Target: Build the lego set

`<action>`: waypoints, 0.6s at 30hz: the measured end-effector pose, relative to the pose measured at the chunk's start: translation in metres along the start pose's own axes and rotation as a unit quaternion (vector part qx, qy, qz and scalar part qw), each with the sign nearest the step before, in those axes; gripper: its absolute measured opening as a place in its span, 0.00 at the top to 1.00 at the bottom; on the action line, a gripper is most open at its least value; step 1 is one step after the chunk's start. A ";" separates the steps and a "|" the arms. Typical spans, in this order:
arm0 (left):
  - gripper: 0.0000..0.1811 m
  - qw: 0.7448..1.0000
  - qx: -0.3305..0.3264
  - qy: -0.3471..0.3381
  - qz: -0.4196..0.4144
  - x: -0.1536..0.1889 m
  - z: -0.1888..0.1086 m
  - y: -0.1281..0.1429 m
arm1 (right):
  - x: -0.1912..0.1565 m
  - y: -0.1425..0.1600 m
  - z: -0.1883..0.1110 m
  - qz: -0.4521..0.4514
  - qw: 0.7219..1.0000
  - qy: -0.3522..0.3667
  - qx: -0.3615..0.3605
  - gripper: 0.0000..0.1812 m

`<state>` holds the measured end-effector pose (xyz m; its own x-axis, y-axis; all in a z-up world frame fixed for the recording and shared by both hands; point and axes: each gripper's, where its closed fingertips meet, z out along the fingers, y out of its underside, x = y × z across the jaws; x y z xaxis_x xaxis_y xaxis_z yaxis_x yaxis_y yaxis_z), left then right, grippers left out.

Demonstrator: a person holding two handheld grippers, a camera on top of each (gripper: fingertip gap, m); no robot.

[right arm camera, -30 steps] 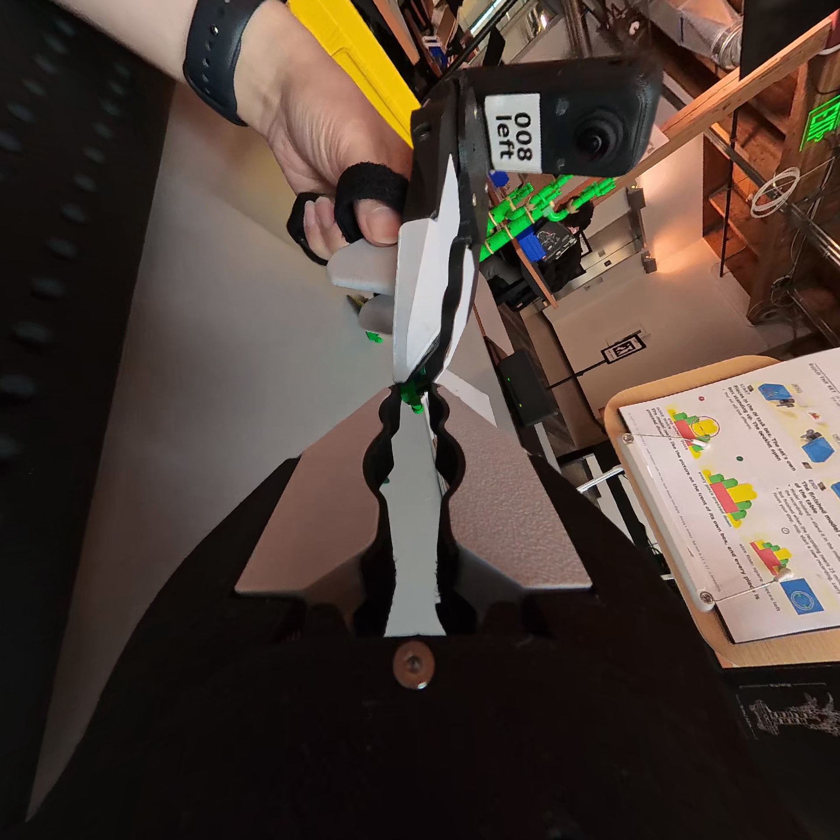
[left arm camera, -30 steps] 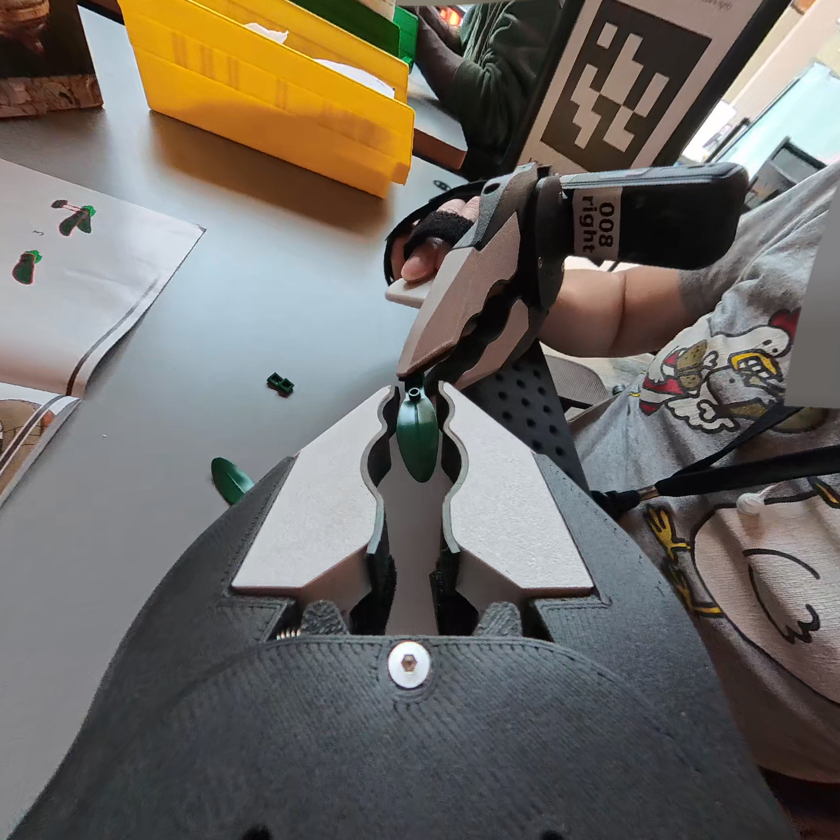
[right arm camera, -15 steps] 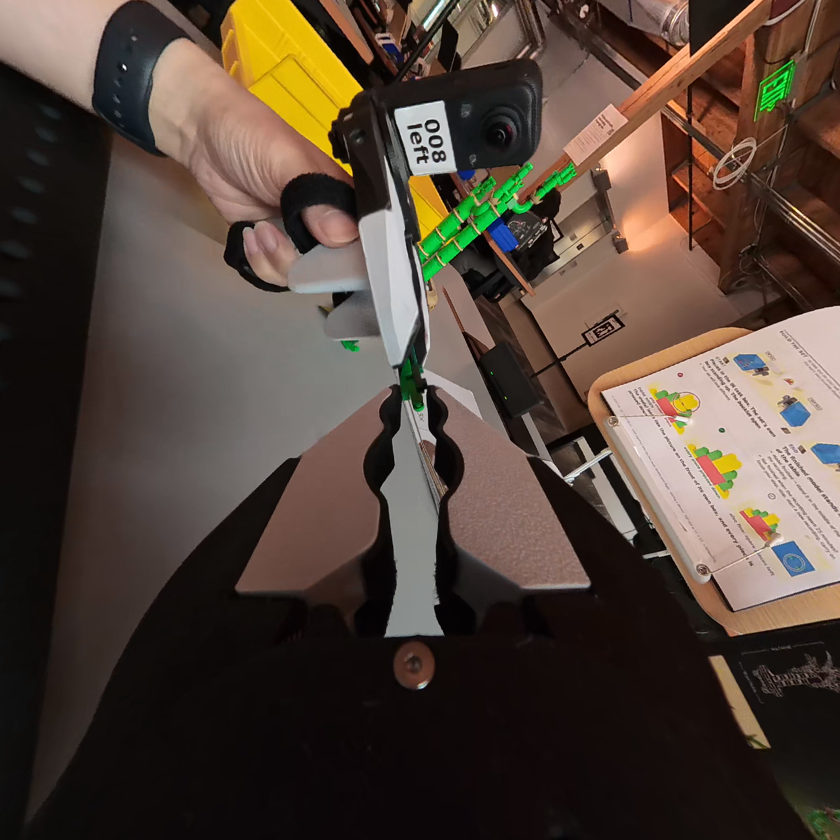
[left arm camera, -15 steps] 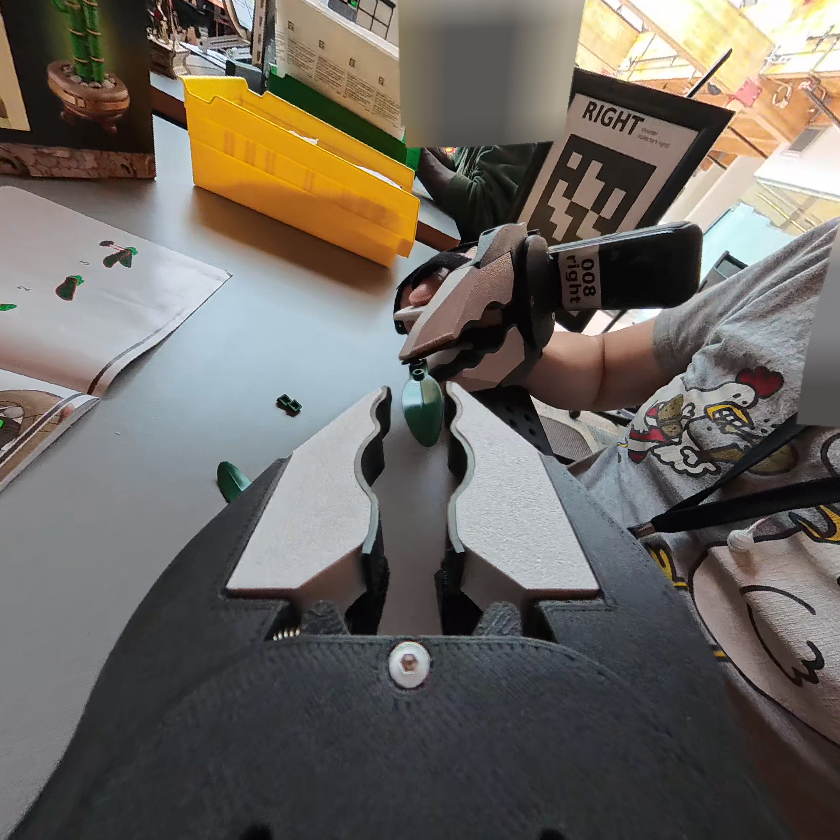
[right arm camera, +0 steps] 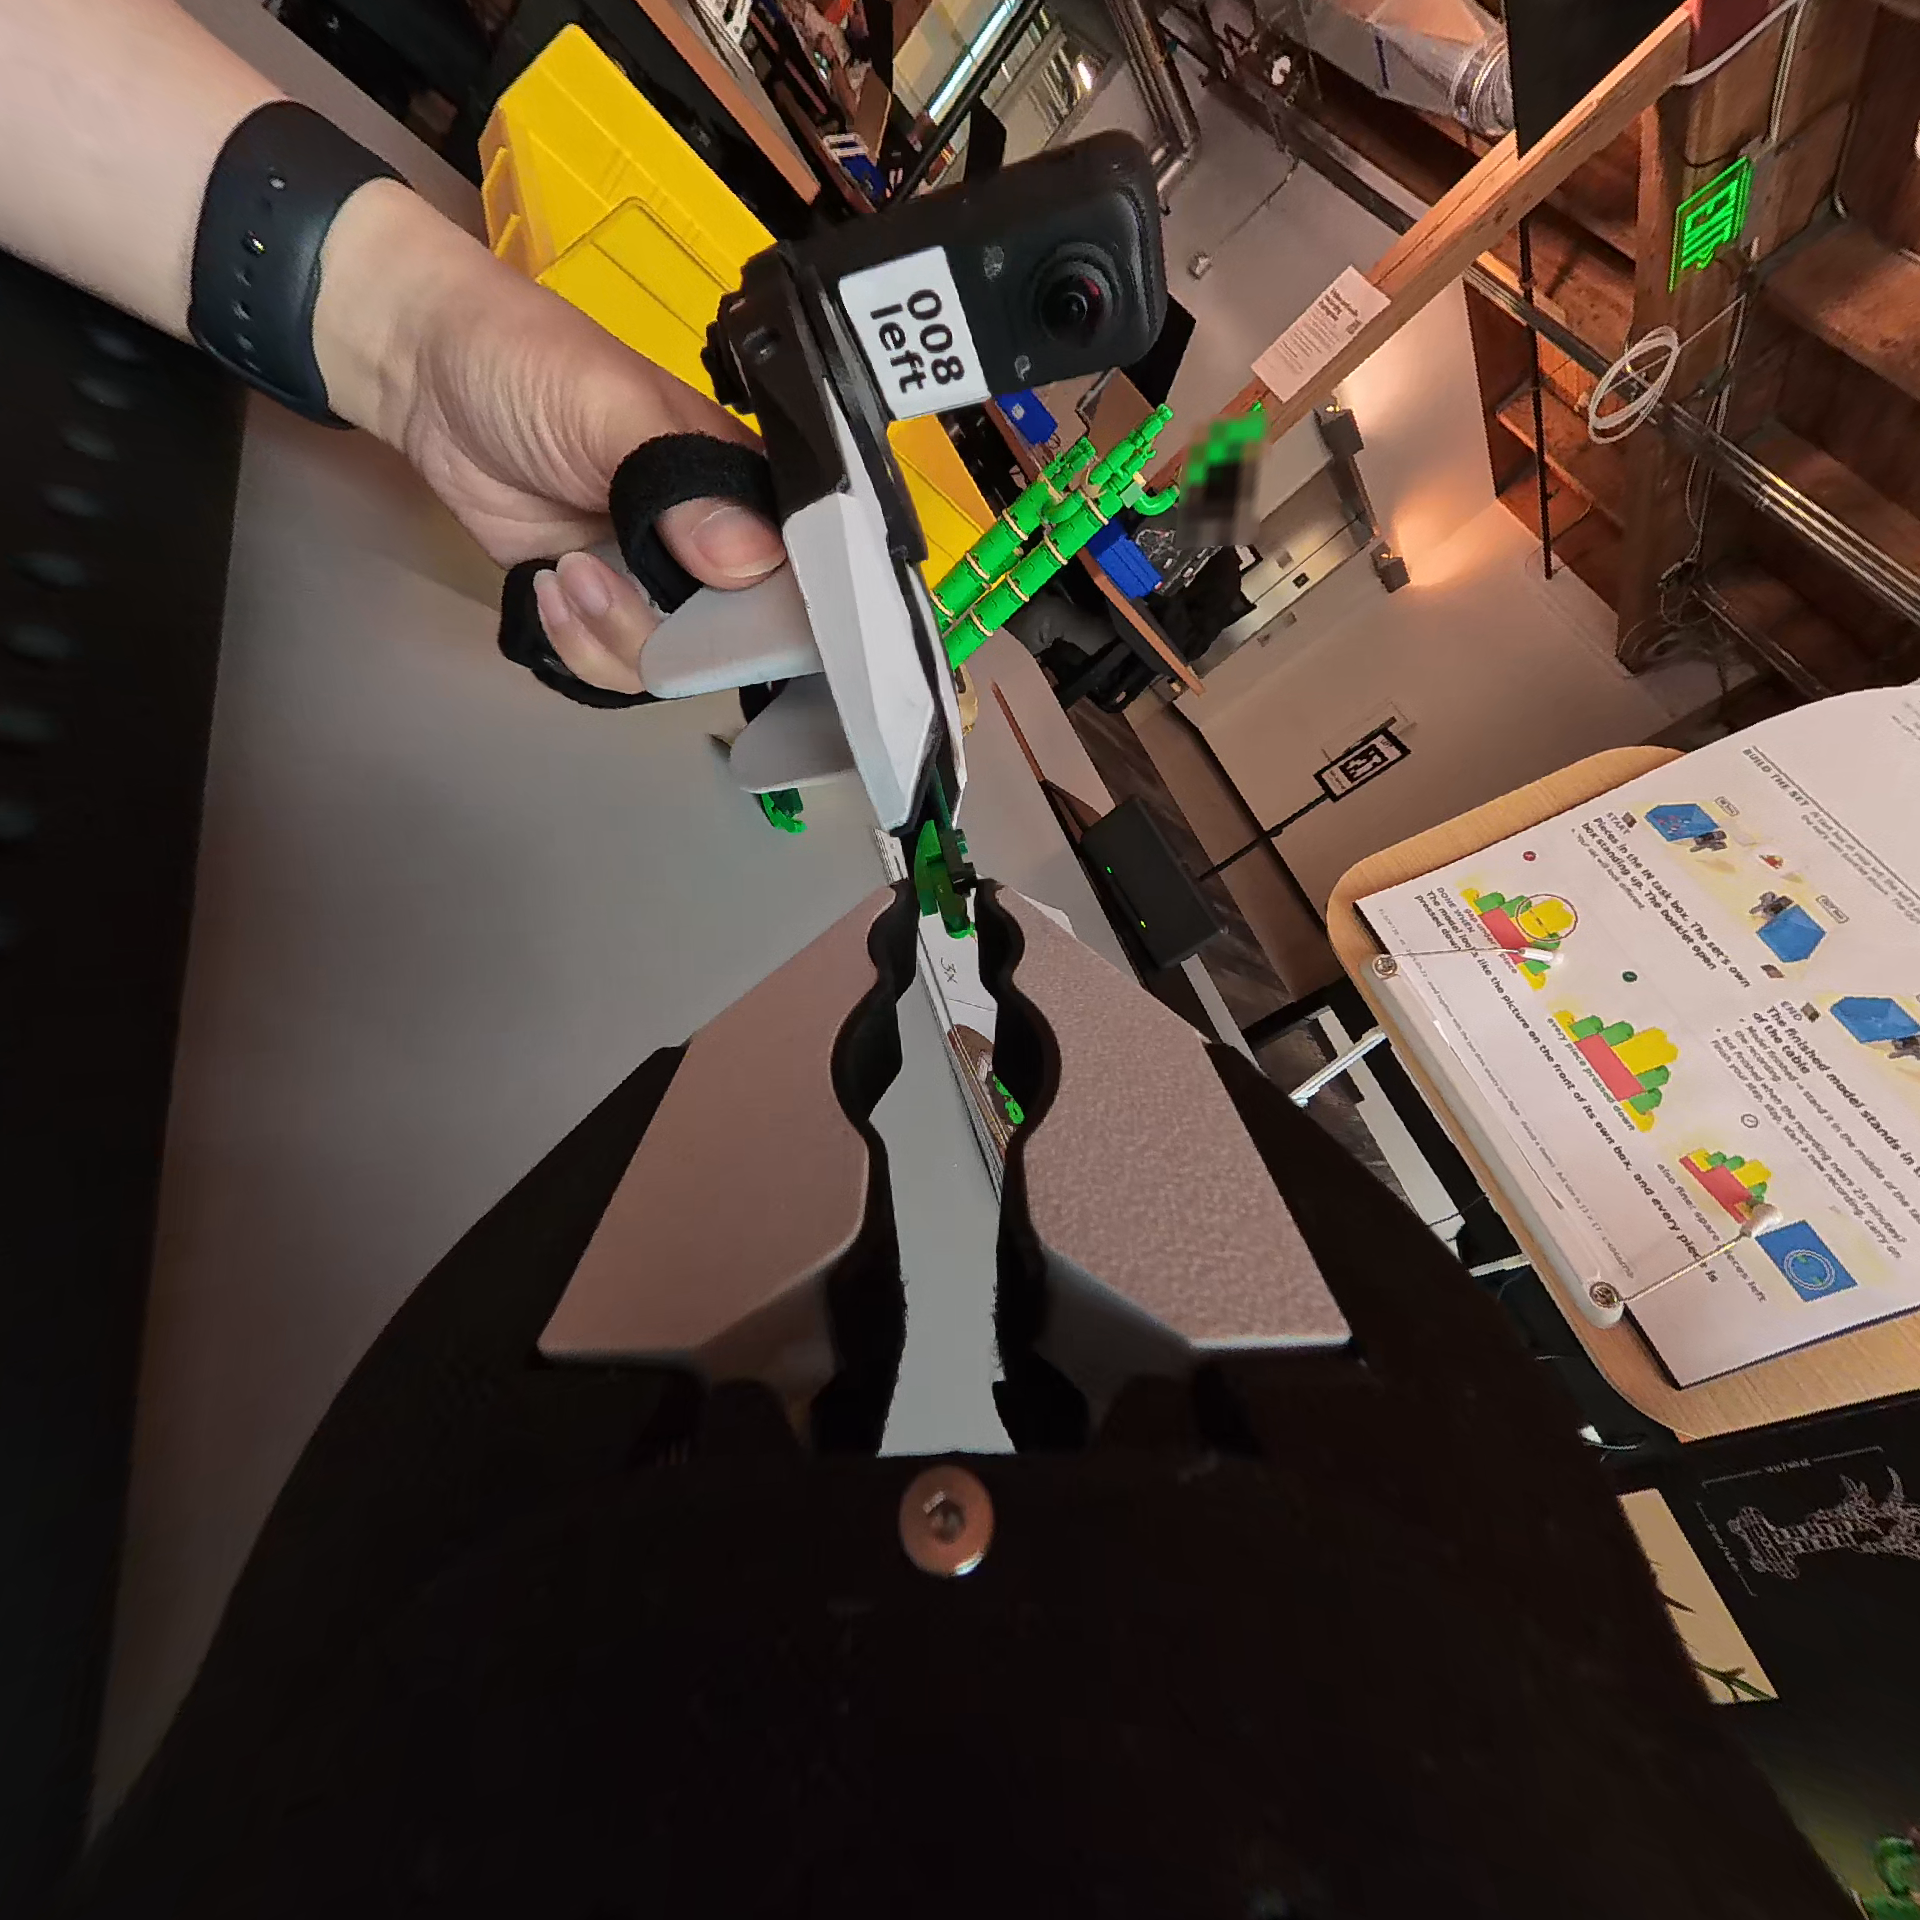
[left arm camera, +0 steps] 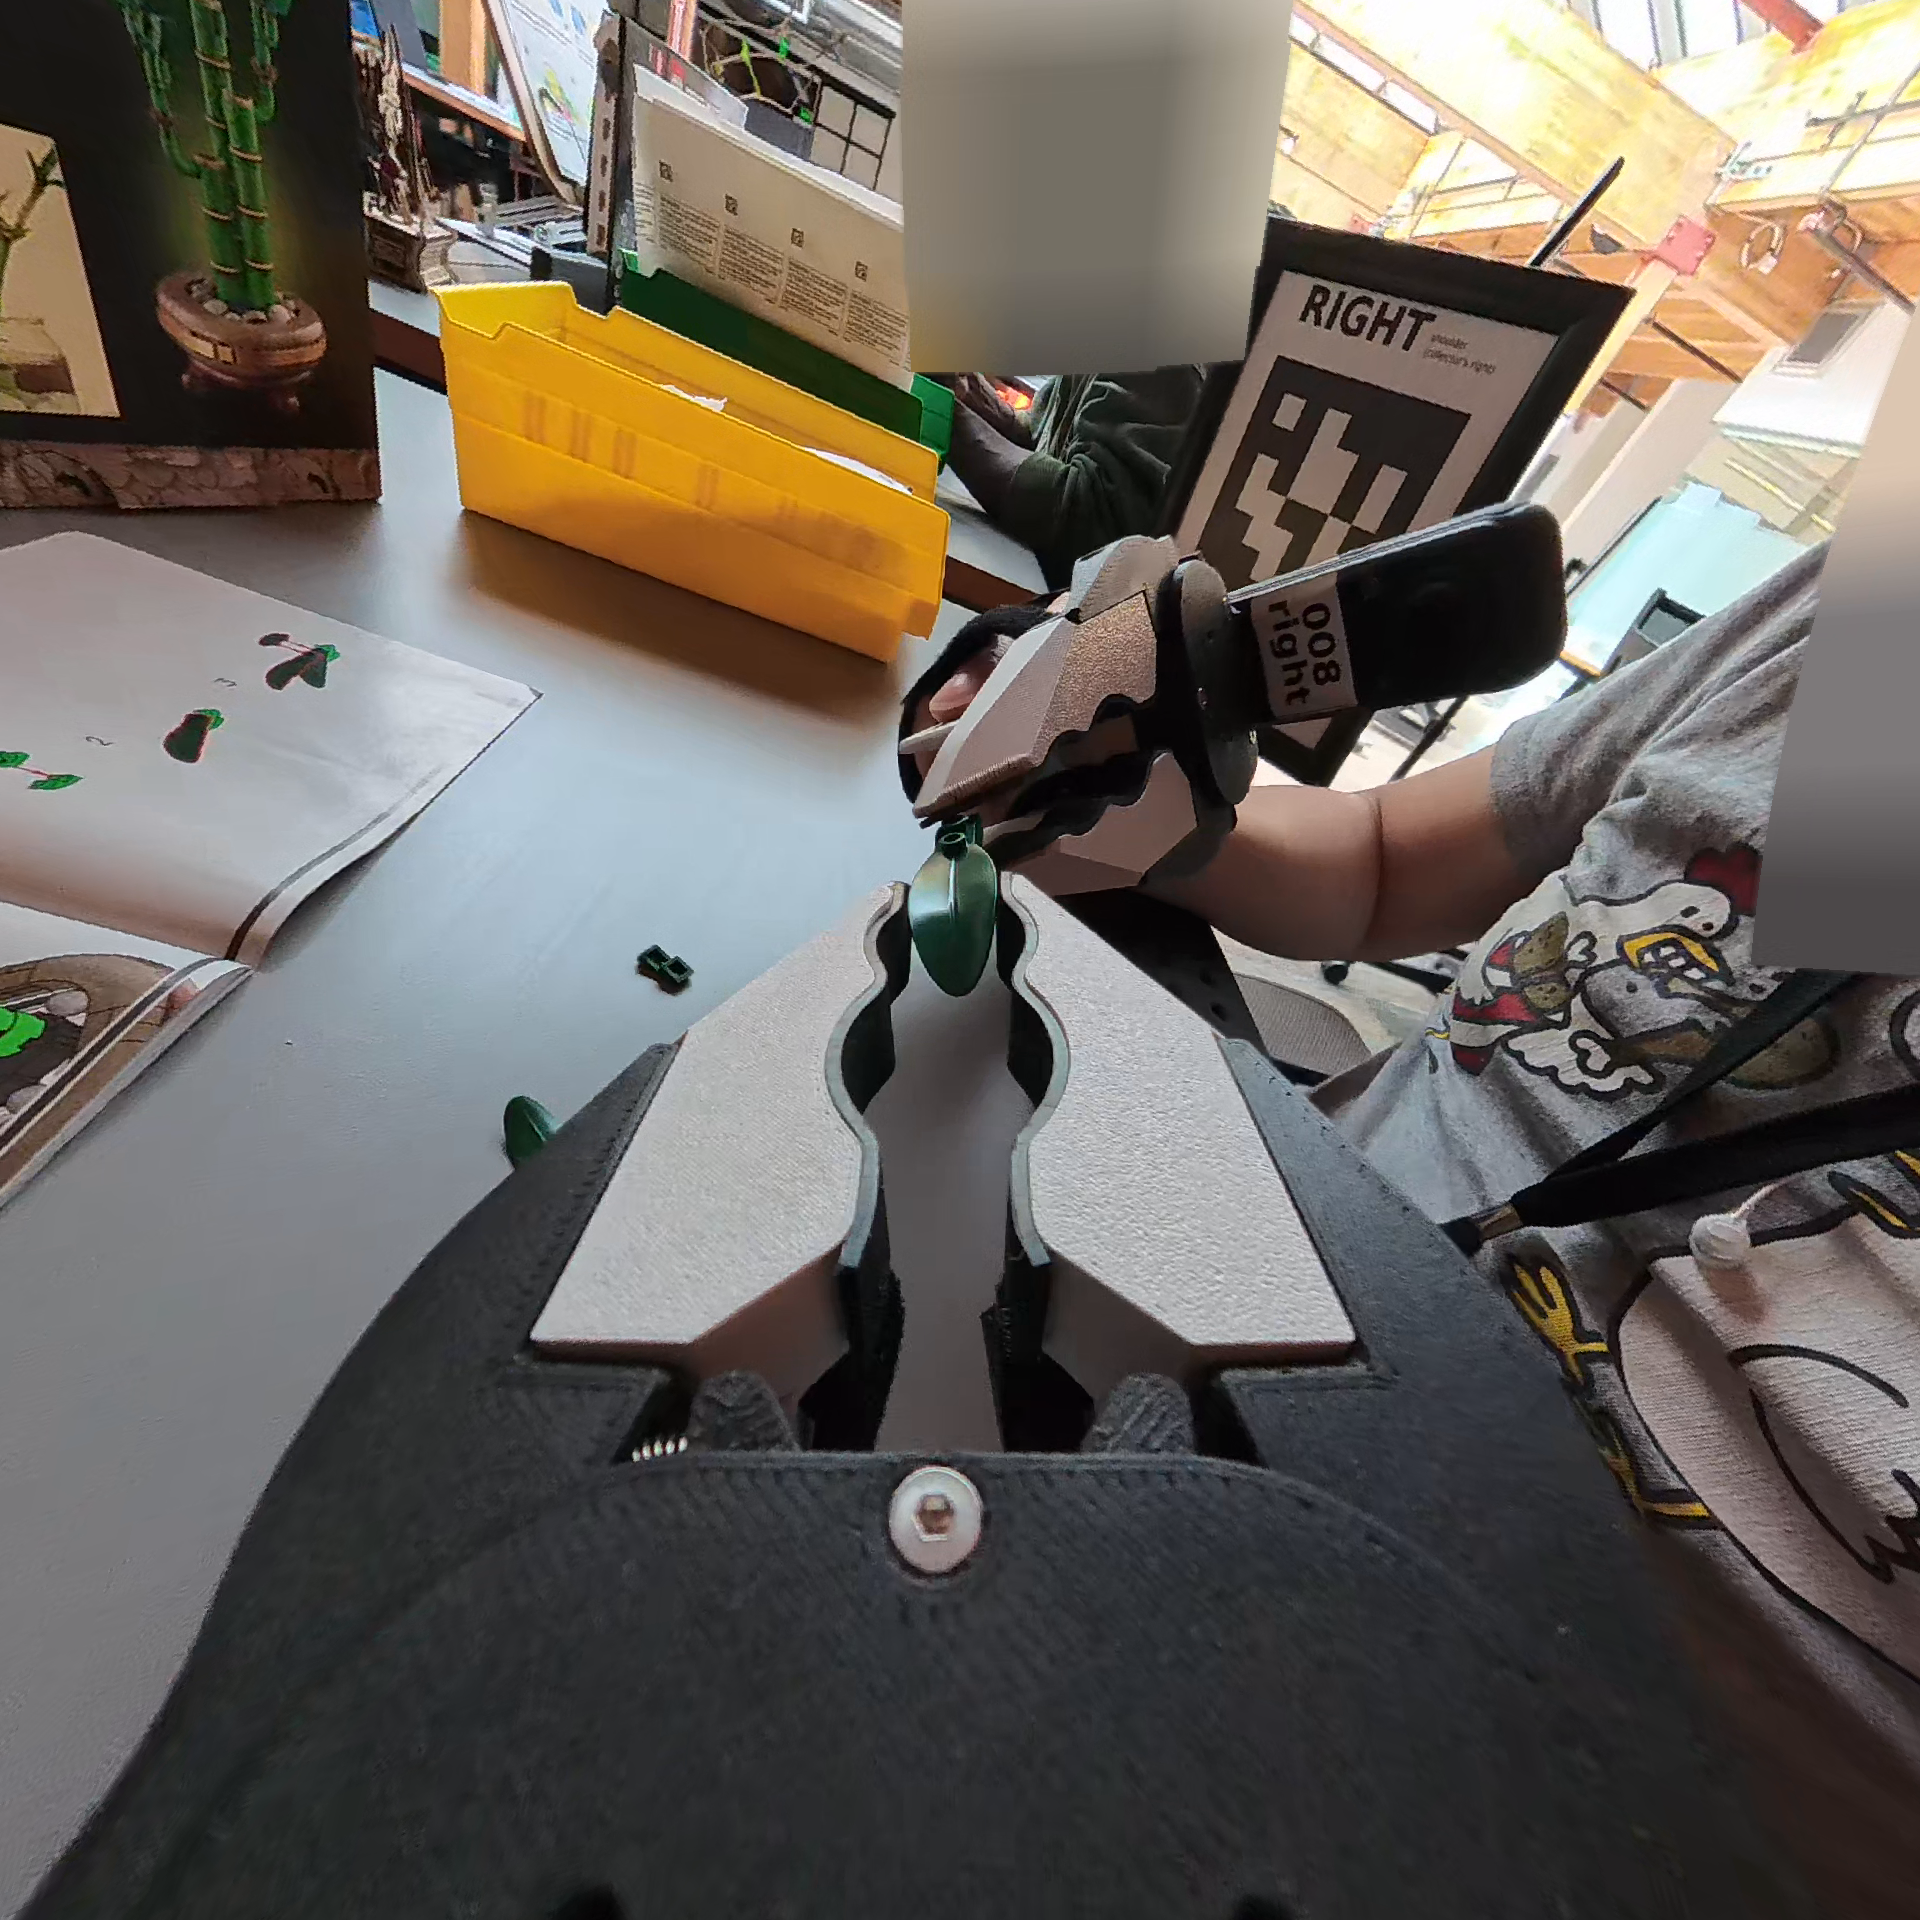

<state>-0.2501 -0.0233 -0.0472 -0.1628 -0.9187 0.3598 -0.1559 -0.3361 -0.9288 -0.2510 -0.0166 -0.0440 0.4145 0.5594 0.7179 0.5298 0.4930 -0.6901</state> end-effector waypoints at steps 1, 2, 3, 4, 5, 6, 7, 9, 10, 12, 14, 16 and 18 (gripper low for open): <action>0.93 1.000 -0.001 -0.004 0.011 0.000 0.000 0.000 | 0.000 0.000 0.000 -0.001 1.000 0.000 0.001 0.95; 0.93 1.000 -0.004 -0.009 0.022 0.001 0.000 0.000 | 0.000 -0.001 0.000 -0.002 1.000 0.000 0.002 0.95; 0.93 0.999 -0.006 -0.014 0.034 0.001 0.000 0.000 | 0.000 -0.001 0.000 -0.001 1.000 -0.001 0.003 0.94; 0.93 0.999 -0.008 -0.019 0.045 0.001 0.000 0.000 | -0.001 -0.001 0.000 0.000 1.000 -0.002 0.005 0.94; 0.93 0.998 -0.008 -0.023 0.055 0.002 -0.001 -0.001 | -0.001 -0.001 -0.001 0.000 1.000 -0.002 0.006 0.94; 0.93 0.998 -0.007 -0.025 0.064 0.002 -0.001 -0.001 | 0.000 -0.002 -0.001 -0.001 1.000 0.000 0.008 0.94; 0.93 0.997 -0.006 -0.027 0.069 0.003 -0.001 -0.002 | 0.000 -0.002 -0.001 -0.001 1.000 0.000 0.009 0.94; 0.93 0.997 -0.008 -0.028 0.076 0.003 -0.001 -0.001 | 0.000 -0.003 -0.001 -0.001 1.000 0.000 0.012 0.94; 0.93 0.996 -0.008 -0.030 0.078 0.003 -0.001 -0.002 | 0.001 -0.003 -0.001 -0.002 1.000 0.002 0.011 0.94; 0.93 0.996 -0.005 -0.030 0.081 0.004 -0.001 -0.003 | 0.000 -0.001 0.000 0.001 1.000 -0.001 0.007 0.93; 0.93 0.996 -0.003 -0.033 0.085 0.003 -0.002 -0.004 | -0.001 0.002 0.001 0.005 1.000 -0.003 0.001 0.91; 0.93 0.995 -0.004 -0.036 0.091 0.003 -0.003 -0.004 | -0.002 0.002 0.001 0.012 1.000 -0.008 0.002 0.91; 0.93 0.993 -0.003 -0.044 0.106 0.002 -0.004 -0.005 | -0.002 0.004 0.002 0.039 0.999 -0.019 0.004 0.88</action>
<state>-0.2539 -0.0223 -0.0412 -0.1063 -0.9835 0.1464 -0.1331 -0.1319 -0.9823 -0.2508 -0.0146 -0.0480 0.4259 0.6208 0.6582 0.4918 0.4519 -0.7443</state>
